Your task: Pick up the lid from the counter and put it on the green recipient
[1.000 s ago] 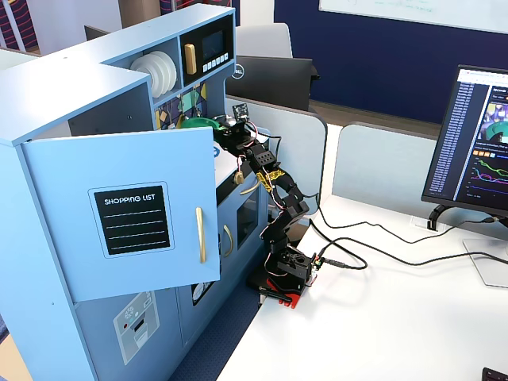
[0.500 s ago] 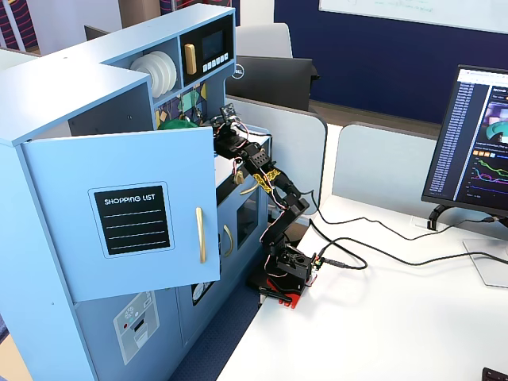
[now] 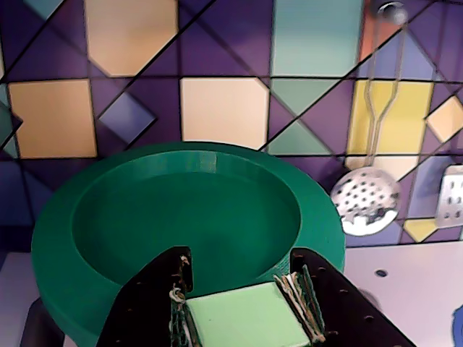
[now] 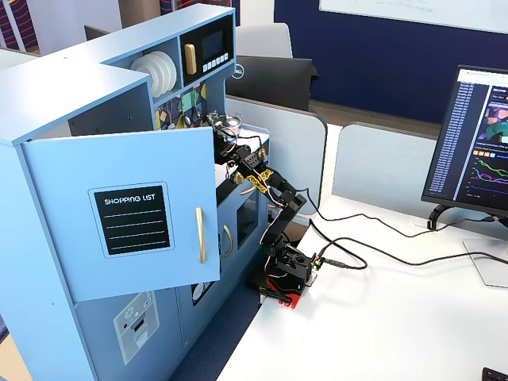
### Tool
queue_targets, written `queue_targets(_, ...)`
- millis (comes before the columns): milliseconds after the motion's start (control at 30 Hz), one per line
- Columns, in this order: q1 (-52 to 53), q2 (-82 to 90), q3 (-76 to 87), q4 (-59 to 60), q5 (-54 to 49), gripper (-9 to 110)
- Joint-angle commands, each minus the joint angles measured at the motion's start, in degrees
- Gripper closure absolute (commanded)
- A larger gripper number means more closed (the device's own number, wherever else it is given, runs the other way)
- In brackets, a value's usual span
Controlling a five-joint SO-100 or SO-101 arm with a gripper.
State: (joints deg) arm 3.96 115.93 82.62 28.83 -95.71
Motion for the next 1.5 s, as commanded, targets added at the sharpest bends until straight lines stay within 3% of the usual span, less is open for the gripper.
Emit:
queue_targets(0,-1.32,-0.18,-5.63,0.09,-0.53,102)
queue_targets(1233,-0.53,-2.2,-3.78,1.41,-1.14,101)
queue_targets(1400,-0.35,-2.64,-3.87,-1.67,3.78,73)
queue_targets(1467,-0.35,-2.55,-3.87,-2.46,4.22,68)
